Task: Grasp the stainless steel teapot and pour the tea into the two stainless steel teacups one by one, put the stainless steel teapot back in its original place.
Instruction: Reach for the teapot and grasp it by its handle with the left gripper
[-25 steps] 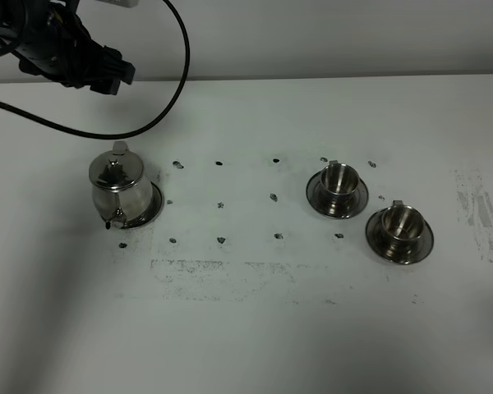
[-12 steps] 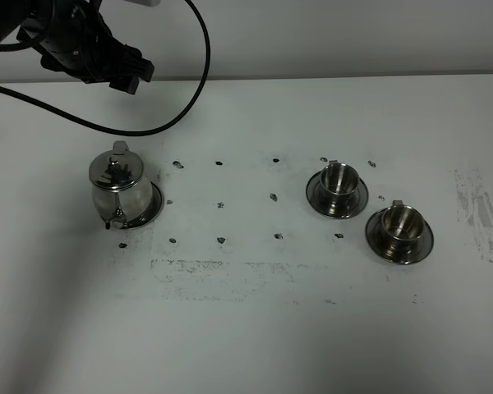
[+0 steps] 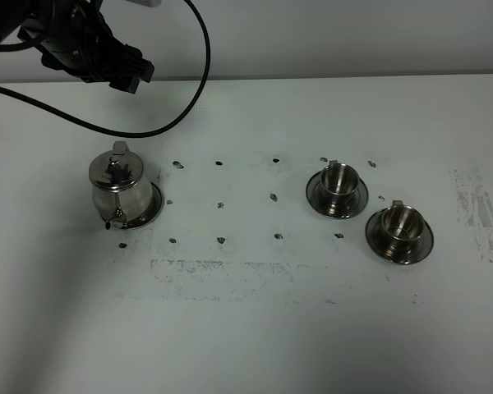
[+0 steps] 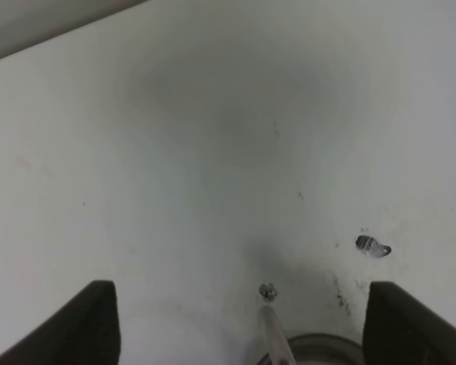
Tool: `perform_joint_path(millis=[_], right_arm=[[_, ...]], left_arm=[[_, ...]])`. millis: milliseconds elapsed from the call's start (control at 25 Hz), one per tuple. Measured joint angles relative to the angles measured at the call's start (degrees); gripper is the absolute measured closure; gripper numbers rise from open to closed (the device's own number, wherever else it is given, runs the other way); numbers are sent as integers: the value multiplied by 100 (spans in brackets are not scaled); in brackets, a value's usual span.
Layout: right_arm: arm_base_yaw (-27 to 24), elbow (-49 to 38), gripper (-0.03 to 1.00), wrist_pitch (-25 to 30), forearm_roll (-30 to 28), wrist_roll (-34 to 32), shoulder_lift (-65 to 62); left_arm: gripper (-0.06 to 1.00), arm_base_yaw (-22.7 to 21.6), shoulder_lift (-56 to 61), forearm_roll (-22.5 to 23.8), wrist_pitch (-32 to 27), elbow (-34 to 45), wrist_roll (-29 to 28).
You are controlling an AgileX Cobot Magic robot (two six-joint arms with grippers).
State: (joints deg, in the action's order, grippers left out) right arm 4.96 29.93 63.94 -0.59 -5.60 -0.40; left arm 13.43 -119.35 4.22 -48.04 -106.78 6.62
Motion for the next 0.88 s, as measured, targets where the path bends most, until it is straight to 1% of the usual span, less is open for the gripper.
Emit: perform_joint_path(millis=[320, 680, 880], right_arm=[[0, 0, 75, -6, 117, 0, 0], [0, 0, 75, -11, 124, 0, 0], [0, 0, 75, -11, 124, 0, 0]], left_arm=[[30, 2, 0, -6, -73, 0, 105], [30, 153, -69, 0, -323, 0, 126], [30, 165, -254, -41, -264, 0, 119]])
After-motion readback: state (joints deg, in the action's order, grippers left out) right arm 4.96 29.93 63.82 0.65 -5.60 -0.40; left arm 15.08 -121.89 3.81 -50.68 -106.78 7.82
